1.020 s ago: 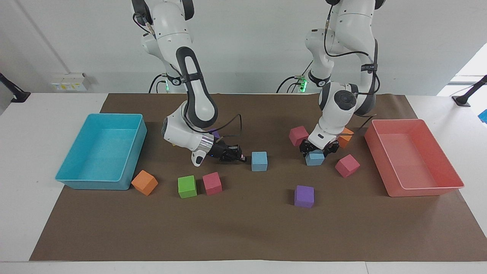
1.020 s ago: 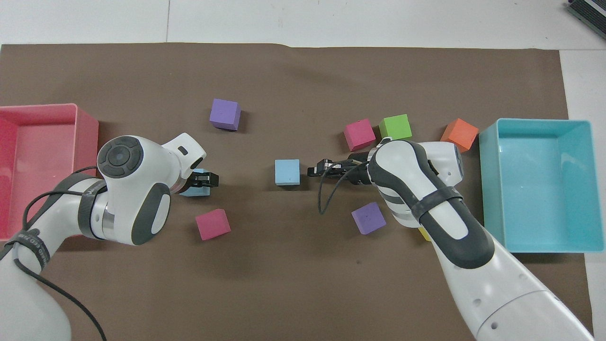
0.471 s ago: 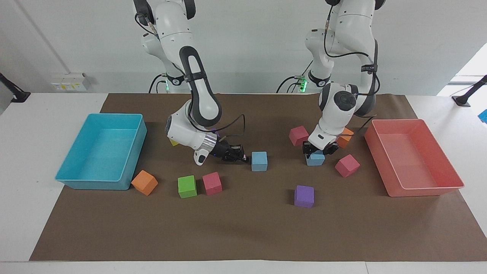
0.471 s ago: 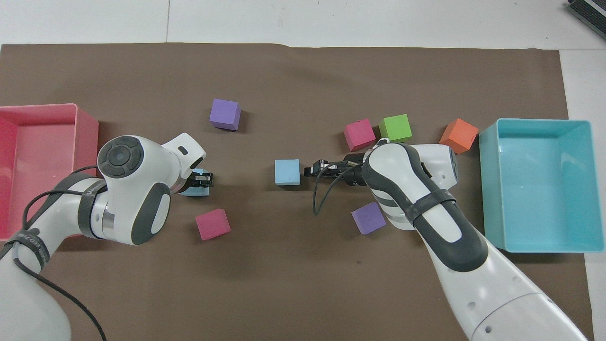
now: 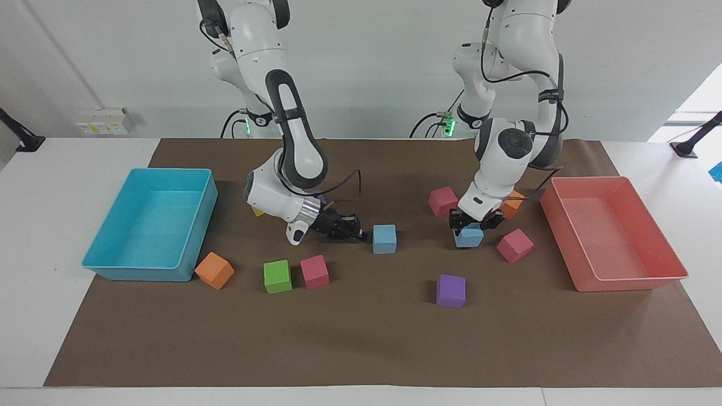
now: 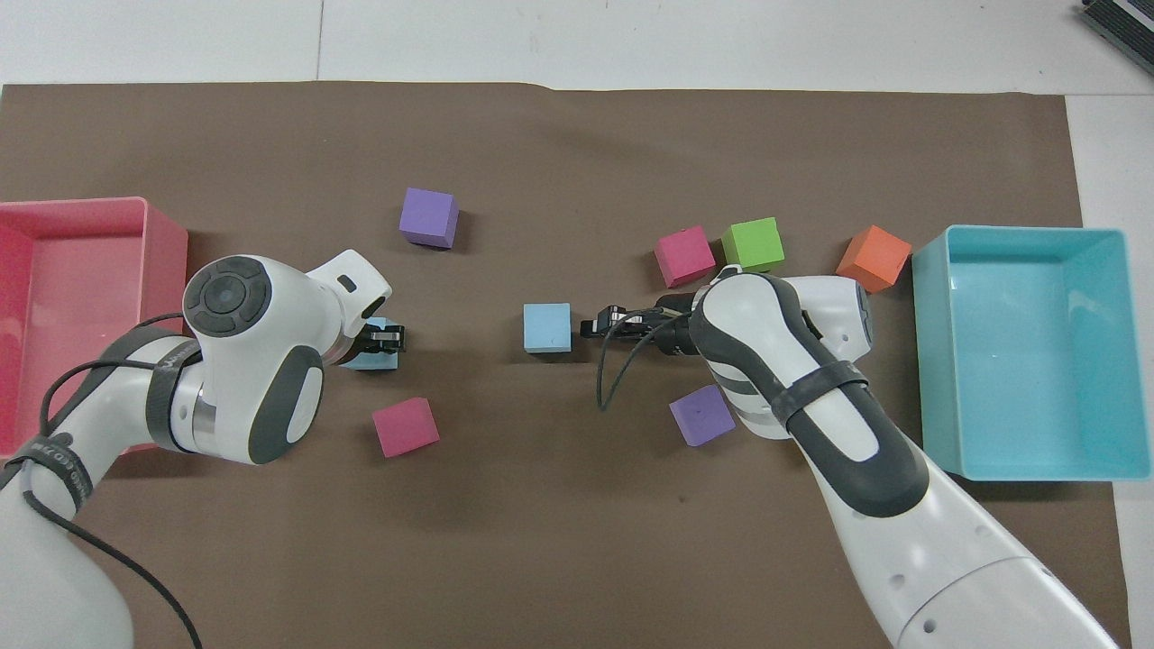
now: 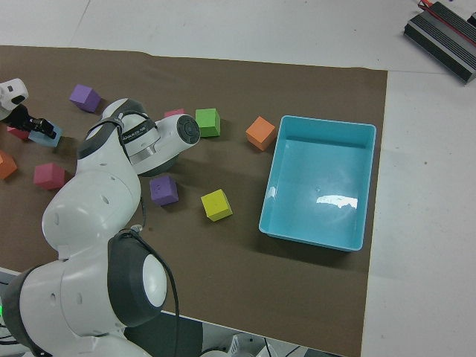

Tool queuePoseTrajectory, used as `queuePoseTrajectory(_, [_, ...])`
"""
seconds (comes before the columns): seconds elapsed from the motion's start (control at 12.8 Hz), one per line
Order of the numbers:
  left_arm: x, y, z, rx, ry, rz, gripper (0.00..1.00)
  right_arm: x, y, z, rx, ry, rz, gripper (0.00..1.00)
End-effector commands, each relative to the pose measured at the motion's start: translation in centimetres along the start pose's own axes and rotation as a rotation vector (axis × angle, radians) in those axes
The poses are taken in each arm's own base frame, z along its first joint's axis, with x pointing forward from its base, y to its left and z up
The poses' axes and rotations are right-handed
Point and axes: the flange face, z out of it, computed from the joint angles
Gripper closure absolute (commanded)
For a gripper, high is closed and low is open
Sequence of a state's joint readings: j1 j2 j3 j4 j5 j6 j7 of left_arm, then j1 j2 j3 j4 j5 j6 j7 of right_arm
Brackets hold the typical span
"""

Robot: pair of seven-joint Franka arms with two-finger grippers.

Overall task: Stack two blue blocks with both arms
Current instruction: 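Carry the held cube with the left gripper above the center cube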

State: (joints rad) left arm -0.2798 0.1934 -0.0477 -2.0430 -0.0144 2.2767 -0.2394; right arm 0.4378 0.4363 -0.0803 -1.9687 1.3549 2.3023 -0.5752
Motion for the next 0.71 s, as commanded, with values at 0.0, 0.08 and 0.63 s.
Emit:
queuePoseTrajectory(0.0, [0.7, 3.6, -1.9, 0.066, -0.004, -0.007, 0.55, -0.5, 1.1, -0.3, 0.004, 0.013, -0.031, 1.0])
queuePoseTrajectory(0.08, [0.8, 5.4, -2.6, 0.063, 0.011, -0.008, 0.55, -0.3, 1.4, -0.7, 0.005, 0.019, -0.032, 1.0])
queuePoseTrajectory(0.63, [1.7, 15.0, -5.3, 0.025, 0.039, -0.095, 0.55, -0.5, 1.6, -0.8, 0.002, 0.019, -0.028, 1.0])
